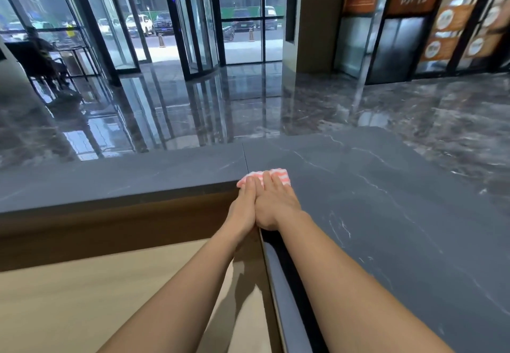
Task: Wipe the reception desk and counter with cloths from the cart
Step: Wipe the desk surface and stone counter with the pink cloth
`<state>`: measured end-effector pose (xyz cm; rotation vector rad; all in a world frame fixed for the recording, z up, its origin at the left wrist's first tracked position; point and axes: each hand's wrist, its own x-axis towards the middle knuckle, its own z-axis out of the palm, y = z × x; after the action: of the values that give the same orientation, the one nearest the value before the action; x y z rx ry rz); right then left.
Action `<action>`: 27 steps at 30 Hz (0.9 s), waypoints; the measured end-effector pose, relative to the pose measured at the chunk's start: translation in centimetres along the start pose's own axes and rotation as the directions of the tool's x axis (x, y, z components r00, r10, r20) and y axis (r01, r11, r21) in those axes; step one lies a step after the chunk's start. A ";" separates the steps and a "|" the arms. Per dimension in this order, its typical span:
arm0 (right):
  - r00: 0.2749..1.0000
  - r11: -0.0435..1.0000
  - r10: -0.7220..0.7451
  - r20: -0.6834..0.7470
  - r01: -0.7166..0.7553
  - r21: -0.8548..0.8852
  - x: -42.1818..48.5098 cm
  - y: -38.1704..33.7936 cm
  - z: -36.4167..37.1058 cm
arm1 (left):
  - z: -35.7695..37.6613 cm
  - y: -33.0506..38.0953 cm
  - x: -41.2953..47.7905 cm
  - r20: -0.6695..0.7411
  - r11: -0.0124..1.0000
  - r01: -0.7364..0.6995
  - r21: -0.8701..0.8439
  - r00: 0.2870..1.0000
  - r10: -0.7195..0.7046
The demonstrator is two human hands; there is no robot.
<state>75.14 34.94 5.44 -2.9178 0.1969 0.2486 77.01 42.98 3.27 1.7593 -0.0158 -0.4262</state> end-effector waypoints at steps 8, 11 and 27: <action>0.999 0.999 -0.028 0.021 0.029 -0.022 -3.7 0.4 0.2 | 0.6 0.0 -3.9 0.024 1.000 0.002 0.017 1.000 -0.003; 0.999 0.998 -0.048 0.020 0.049 -0.038 -6.7 0.4 0.8 | 1.2 -0.5 -7.3 -0.010 1.000 0.012 -0.025 1.000 -0.013; 0.980 0.981 -0.196 0.020 0.196 0.008 -25.9 2.3 4.2 | 4.7 -5.6 -25.3 -0.195 0.995 -0.061 0.077 0.978 0.075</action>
<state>48.86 36.59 5.62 -2.9000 -0.0927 0.2451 50.89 45.94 4.08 1.8582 0.0505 -0.2018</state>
